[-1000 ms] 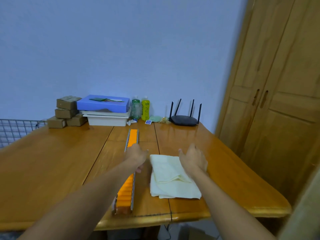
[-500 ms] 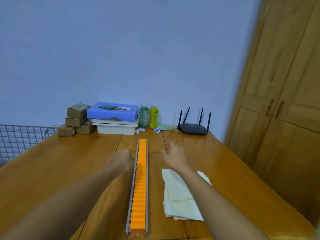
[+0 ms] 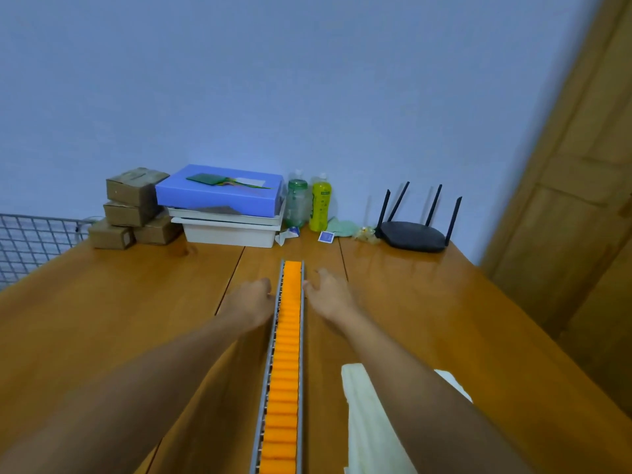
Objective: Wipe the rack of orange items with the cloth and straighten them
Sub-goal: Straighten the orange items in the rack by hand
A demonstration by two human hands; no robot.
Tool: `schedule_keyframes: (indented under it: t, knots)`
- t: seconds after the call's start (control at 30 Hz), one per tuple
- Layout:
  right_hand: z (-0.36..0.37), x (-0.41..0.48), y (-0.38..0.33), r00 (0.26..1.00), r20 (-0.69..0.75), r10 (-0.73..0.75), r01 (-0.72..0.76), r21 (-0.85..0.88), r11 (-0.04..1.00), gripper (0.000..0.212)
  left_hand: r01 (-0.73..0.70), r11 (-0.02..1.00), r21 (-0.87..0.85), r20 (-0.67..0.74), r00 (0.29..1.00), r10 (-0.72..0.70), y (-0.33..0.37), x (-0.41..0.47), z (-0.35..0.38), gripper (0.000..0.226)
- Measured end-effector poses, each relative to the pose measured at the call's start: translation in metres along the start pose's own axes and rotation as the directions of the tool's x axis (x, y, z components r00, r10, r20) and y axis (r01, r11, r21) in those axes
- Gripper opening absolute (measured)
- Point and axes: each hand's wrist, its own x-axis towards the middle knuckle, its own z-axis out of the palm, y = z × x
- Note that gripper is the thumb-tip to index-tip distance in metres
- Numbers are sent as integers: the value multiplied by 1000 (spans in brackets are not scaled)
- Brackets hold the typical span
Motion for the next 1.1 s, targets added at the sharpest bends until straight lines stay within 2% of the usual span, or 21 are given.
schedule_keyframes:
  t: [0.13, 0.27, 0.47, 0.67, 1.1]
  knots:
    - [19, 44, 2, 1000, 29, -2, 4, -63, 998, 48, 8, 999, -50, -24, 1000, -9, -2, 31, 11, 29]
    - [34, 80, 4, 999, 51, 19, -12, -119, 993, 59, -5, 993, -117, -58, 998, -2, -11, 58, 27, 34]
    - [54, 113, 4, 995, 86, 47, -33, -159, 987, 67, -19, 983, -185, -63, 998, 7, -22, 74, 44, 31]
    - [66, 127, 1, 992, 119, 42, -13, -234, 972, 71, -34, 969, -244, -62, 998, 19, -27, 77, 49, 28]
    - [55, 111, 6, 985, 174, 2, 59, -344, 937, 71, -10, 973, -229, -53, 999, -3, -27, 77, 52, 26]
